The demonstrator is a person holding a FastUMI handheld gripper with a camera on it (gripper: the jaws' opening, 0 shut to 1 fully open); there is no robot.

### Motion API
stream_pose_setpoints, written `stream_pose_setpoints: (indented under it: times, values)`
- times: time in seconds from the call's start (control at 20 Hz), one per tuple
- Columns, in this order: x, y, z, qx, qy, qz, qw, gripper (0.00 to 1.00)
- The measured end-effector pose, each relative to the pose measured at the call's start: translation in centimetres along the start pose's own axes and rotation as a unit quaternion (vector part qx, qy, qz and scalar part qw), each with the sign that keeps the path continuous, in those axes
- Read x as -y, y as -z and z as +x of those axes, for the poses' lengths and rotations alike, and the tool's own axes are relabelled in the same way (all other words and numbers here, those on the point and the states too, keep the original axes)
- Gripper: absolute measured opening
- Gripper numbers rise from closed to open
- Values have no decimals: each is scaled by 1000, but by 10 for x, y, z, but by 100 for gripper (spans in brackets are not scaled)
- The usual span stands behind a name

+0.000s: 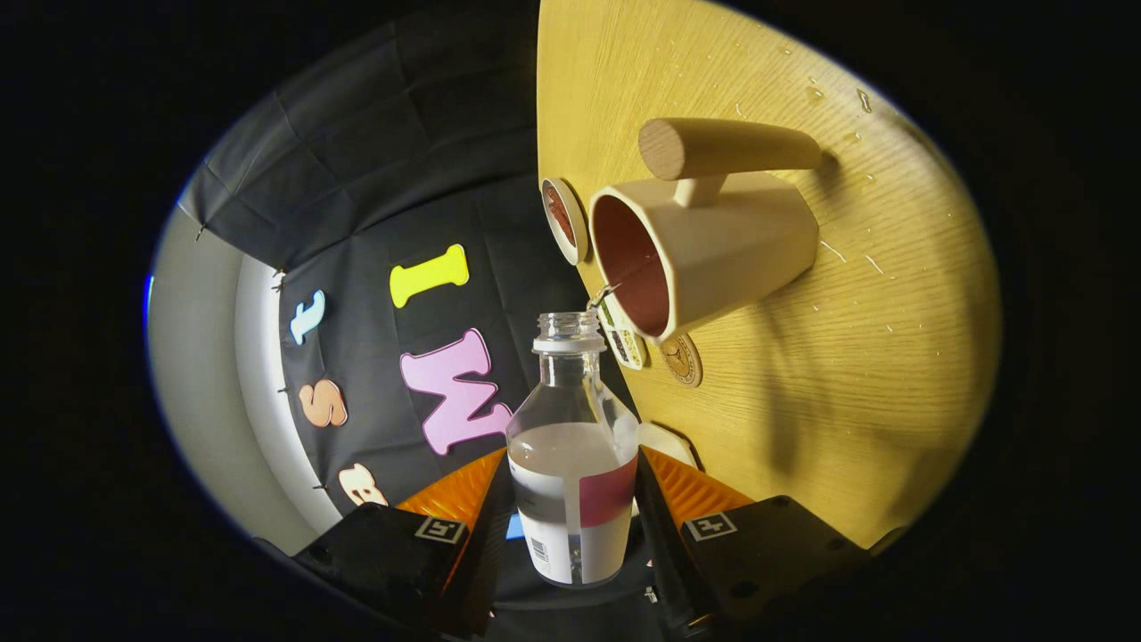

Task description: Take the bottle from table, then pour the juice into the cup, finally place the bottle on the coaster

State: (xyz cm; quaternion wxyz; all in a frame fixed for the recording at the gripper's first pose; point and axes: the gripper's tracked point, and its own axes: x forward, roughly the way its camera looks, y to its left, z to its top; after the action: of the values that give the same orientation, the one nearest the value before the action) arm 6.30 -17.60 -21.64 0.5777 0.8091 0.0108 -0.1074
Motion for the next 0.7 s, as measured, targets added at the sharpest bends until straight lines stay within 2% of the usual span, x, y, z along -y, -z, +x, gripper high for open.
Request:
stream_pose_setpoints:
  times: [0.7]
  values:
    - [-19,-7,1,24,-20,57,998,74]
